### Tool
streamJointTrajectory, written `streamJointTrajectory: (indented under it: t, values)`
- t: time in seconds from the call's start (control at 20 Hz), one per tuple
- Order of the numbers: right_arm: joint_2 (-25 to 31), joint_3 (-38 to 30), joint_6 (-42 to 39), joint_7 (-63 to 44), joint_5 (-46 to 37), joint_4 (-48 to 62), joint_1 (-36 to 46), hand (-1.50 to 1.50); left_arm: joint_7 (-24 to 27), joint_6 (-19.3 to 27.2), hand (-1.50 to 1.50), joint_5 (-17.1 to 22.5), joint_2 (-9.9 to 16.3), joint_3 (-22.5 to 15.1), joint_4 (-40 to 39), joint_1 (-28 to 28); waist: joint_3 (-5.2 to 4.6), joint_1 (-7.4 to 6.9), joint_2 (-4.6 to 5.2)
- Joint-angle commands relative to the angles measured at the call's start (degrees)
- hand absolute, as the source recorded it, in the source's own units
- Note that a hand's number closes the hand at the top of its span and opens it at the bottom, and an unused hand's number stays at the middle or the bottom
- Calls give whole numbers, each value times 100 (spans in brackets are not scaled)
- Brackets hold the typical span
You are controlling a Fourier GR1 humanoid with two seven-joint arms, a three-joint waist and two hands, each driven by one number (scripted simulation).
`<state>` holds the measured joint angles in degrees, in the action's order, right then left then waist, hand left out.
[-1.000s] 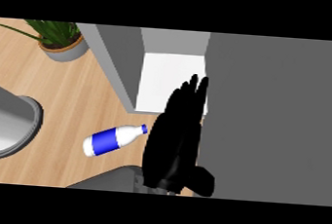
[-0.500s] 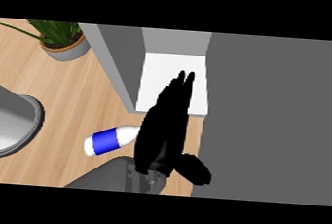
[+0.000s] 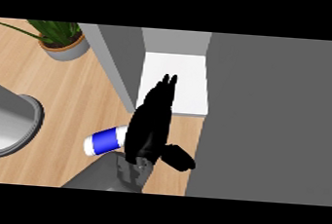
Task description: Pick up the bottled water, place it into the cabinet and close the cabinet
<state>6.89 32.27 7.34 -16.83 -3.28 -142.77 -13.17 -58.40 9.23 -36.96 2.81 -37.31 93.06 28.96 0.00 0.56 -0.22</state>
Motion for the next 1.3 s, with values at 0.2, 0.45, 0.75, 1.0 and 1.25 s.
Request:
streamJointTrajectory:
  t: [0.2, 0.45, 0.75, 1.0, 1.25]
  values:
    - [369, 387, 165, -231, -690, -823, -221, -150, 395, 59, -150, -284, 235, 100, 17, -675, -2, 1, -9]
    - [279, 371, 423, -136, -692, -536, -27, -150, 1005, -135, -150, -105, 694, 464, -61, -1023, -2, -26, 0]
    - [336, 228, 534, -265, -551, -293, 347, -150, 1728, 69, -150, -40, 639, 706, -717, -1313, -3, -27, 19]
    - [701, 527, 609, -198, -659, -821, -122, -150, 2245, -134, -150, 279, 986, 1133, -870, -1433, -4, 7, 7]
    - [695, 480, 712, -630, -659, -936, 282, -150, 2814, 155, -150, 228, 796, 1099, -1485, -1659, -12, 19, 17]
